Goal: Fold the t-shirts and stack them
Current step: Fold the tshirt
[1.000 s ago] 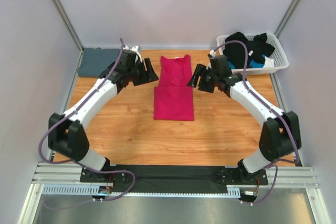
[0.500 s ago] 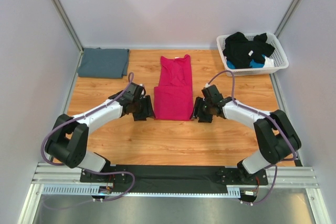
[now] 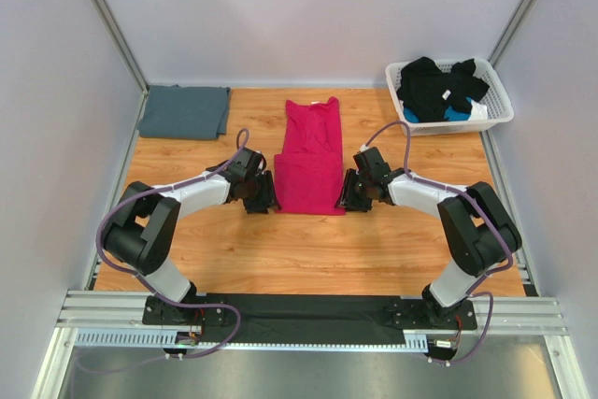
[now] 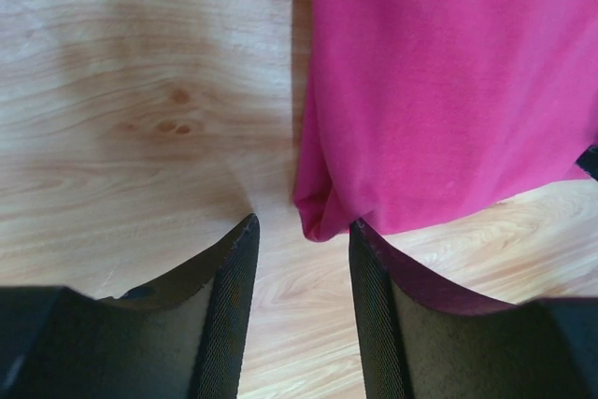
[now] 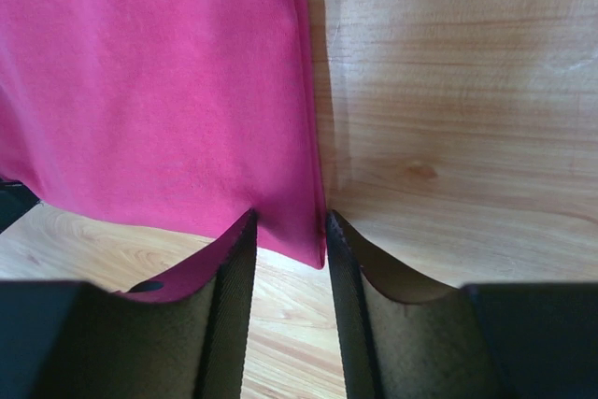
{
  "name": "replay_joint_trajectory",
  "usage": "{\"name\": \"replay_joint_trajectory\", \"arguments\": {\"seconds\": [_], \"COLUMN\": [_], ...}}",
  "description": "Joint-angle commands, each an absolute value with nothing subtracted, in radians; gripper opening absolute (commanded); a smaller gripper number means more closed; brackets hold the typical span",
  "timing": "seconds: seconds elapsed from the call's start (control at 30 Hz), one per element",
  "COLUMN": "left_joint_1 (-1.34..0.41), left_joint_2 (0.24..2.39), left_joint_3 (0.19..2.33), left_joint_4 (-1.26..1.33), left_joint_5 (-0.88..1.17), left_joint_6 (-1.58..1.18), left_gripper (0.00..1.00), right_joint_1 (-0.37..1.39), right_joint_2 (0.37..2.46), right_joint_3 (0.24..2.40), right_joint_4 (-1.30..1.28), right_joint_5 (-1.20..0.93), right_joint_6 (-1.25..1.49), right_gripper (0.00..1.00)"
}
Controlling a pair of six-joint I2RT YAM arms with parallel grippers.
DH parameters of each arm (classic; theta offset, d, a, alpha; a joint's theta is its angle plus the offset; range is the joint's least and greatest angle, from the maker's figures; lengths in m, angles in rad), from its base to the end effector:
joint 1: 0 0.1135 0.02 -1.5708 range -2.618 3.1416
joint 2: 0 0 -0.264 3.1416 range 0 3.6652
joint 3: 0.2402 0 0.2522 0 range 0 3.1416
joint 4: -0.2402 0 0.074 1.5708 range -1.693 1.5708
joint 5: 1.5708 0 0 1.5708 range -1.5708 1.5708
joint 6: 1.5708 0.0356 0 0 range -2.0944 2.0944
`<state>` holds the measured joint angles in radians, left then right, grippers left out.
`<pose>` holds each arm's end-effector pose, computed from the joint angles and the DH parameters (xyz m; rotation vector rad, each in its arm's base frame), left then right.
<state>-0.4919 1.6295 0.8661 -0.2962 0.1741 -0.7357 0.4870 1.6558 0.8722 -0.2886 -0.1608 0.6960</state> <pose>0.2680 -0.1506 0.1559 -0.2729 2.7448 -0.6118 0.2717 0.1503 0.1503 0.2315 2.7495 0.5761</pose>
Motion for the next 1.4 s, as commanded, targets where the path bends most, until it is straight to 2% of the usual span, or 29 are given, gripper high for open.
{"name": "replay_joint_trajectory", "arguments": {"seconds": [0.0, 0.07, 0.17, 0.2, 0.23, 0.27, 0.33, 0.7, 1.0, 1.23, 1.37], "left_joint_1": [-0.492, -0.492, -0.492, -0.492, -0.494, -0.494, -0.494, -0.555, -0.767, -0.831, -0.831], "left_joint_2": [1.644, 1.660, 1.687, 1.690, 1.697, 1.695, 1.694, 1.497, 1.165, 0.904, 0.893], "left_joint_3": [0.879, 0.877, 0.881, 0.879, 0.877, 0.873, 0.868, 0.764, 0.686, 0.727, 0.805], "left_joint_4": [-0.255, -0.244, -0.232, -0.224, -0.224, -0.225, -0.227, -0.408, -0.670, -0.908, -0.966], "left_joint_5": [0.175, 0.187, 0.212, 0.215, 0.215, 0.213, 0.207, 0.175, 0.063, 0.020, 0.002], "left_joint_6": [-0.735, -0.736, -0.739, -0.742, -0.744, -0.742, -0.735, -0.736, -0.828, -0.902, -0.874], "left_gripper": [0.49, 0.47, 0.37, 0.28, 0.24, 0.12, 0.01, 0.00, 0.00, 0.00, 0.00], "right_joint_1": [0.492, 0.492, 0.492, 0.494, 0.494, 0.494, 0.495, 0.554, 0.742, 0.889, 0.911], "right_joint_2": [1.681, 1.686, 1.700, 1.703, 1.703, 1.706, 1.704, 1.510, 1.172, 0.948, 0.931], "right_joint_3": [0.890, 0.890, 0.887, 0.885, 0.881, 0.877, 0.873, 0.683, 0.523, 0.557, 0.662], "right_joint_4": [-0.279, -0.284, -0.291, -0.291, -0.290, -0.293, -0.301, -0.380, -0.523, -0.721, -0.833], "right_joint_5": [-0.132, -0.132, -0.140, -0.143, -0.141, -0.141, -0.140, -0.149, -0.092, -0.034, -0.002], "right_joint_6": [0.696, 0.693, 0.695, 0.695, 0.696, 0.696, 0.696, 0.754, 0.984, 1.137, 1.175], "right_gripper": [0.36, 0.33, 0.27, 0.24, 0.15, 0.11, 0.00, 0.00, 0.00, 0.00, 0.00]}}
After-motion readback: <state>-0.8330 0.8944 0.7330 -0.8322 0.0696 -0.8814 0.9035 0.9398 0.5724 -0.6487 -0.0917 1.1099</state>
